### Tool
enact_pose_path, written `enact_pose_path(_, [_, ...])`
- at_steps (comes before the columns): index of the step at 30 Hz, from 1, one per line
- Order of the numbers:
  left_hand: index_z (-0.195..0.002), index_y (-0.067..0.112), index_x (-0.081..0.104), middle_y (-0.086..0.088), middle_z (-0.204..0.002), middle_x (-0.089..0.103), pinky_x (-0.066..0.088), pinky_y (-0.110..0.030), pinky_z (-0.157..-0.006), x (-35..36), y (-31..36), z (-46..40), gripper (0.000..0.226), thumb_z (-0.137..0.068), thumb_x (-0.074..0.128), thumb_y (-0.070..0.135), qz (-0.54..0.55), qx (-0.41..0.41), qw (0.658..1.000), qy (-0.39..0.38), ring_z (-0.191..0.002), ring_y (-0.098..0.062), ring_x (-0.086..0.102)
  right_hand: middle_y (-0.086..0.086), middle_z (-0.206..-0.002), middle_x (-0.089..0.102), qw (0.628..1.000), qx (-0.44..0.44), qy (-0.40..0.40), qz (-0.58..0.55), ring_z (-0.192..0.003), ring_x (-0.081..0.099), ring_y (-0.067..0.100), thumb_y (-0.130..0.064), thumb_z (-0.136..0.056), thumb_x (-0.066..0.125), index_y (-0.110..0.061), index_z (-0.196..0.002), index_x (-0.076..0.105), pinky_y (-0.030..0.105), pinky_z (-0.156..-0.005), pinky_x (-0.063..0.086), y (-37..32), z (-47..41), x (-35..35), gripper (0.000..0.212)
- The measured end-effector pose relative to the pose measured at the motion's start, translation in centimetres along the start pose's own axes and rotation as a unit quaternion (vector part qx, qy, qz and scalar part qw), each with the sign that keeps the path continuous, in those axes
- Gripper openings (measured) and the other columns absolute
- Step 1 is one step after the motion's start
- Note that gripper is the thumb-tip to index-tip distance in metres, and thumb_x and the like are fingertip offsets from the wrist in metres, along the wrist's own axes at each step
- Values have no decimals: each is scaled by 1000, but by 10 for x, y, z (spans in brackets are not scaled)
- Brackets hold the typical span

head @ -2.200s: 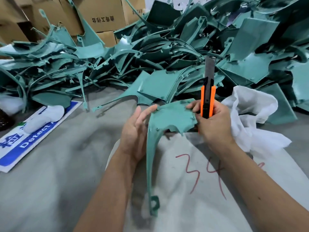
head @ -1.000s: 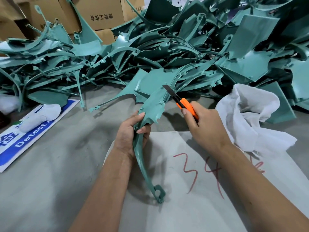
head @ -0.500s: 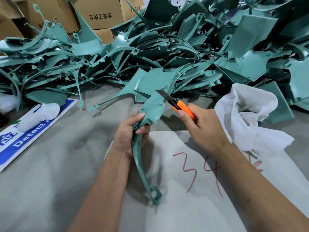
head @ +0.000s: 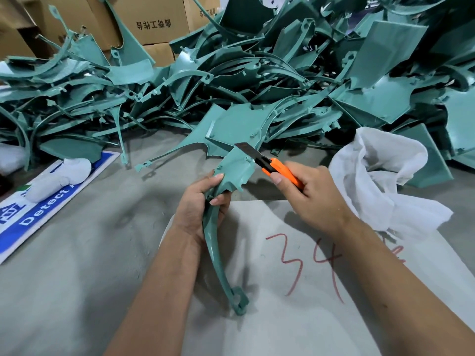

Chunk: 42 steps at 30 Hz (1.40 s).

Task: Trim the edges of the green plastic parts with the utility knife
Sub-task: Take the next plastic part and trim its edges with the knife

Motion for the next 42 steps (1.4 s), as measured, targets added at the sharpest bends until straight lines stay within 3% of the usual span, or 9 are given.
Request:
enact_pose_path(4, [-125, 1, 45, -11, -90, 51, 29, -11, -35, 1, -1, 3, 41, -84, 50, 4, 4, -16, 999, -28, -54, -6, 36, -8, -53, 45, 998, 17, 46, 42, -47, 46, 16, -39, -108, 53, -24, -75, 52, 28, -46, 32, 6, 1, -6, 36])
enact_pose_path(8, [-130, 2, 45, -9, -92, 58, 26, -10, -36, 3, -1, 6, 47, -84, 52, 4, -2, -14, 999, -32, -57, -5, 38, -4, -52, 43, 983, 94, 110, 112, -47, 43, 17, -46, -107, 51, -21, -71, 40, 35, -47, 30, 18, 2, -14, 46])
enact_pose_path(12, [-129, 6, 41, -10, -92, 57, 24, -10, -36, 4, 1, 5, 47, -84, 51, 4, 1, -13, 1000, -21, -64, -6, 30, -3, -53, 44, 979, 112, 137, 105, -46, 42, 16, -51, -107, 48, -20, -71, 42, 27, -48, 28, 22, 3, -17, 48])
enact_pose_path(18, [-124, 0, 48, -12, -91, 56, 26, -10, -35, 3, 0, 3, 41, -83, 50, 3, -2, -29, 1000, 4, -64, -8, 27, -6, -51, 43, 993, 49, 72, 82, -46, 44, 17, -45, -107, 51, -23, -72, 47, 25, -45, 29, 7, 2, -6, 42])
enact_pose_path(21, [-113, 1, 50, -12, -85, 52, 30, -10, -35, -2, 1, 0, 31, -82, 52, 3, 14, -24, 999, 25, -65, -9, 27, -9, -51, 44, 998, 14, 28, 59, -46, 45, 15, -43, -105, 54, -36, -70, 48, 25, -46, 32, -1, 2, -3, 36])
enact_pose_path(26, [-80, 1, 55, -15, -70, 62, 32, -11, -34, -10, 8, -2, 6, -76, 51, -2, 127, 4, 990, 63, -45, -10, 45, -8, -53, 44, 996, -35, -79, 2, -45, 44, 14, -45, -104, 55, -18, -77, 61, 24, -48, 30, -12, 4, 11, 39])
enact_pose_path(36, [-76, -4, 61, -18, -75, 62, 33, -11, -33, 1, 1, 2, 9, -76, 52, -4, 156, -30, 985, 68, -57, -10, 40, -8, -53, 46, 998, -15, 32, 54, -46, 48, 17, -45, -107, 52, -36, -75, 42, 32, -45, 37, -9, 4, 9, 35])
enact_pose_path(39, [-68, -10, 69, -18, -76, 62, 34, -12, -33, 6, -2, 4, 22, -78, 51, -3, 181, -47, 981, 56, -61, -8, 41, -11, -56, 47, 998, -29, 28, 38, -46, 48, 16, -42, -108, 53, -42, -76, 40, 21, -46, 33, -11, 3, 11, 34])
enact_pose_path(42, [-97, -15, 66, -20, -81, 63, 37, -12, -35, 9, -6, 7, 26, -78, 52, -4, 230, -65, 969, 68, -59, -10, 50, -12, -55, 45, 998, -40, 30, 24, -46, 48, 16, -41, -108, 52, -43, -77, 40, 15, -46, 30, -15, 2, 11, 33])
Point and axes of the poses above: each hand's wrist, its own z-axis away from the middle knuckle, its own x-axis out of the palm, y = z × x, the point moved 4 cm from there along -z, towards the middle knuckle
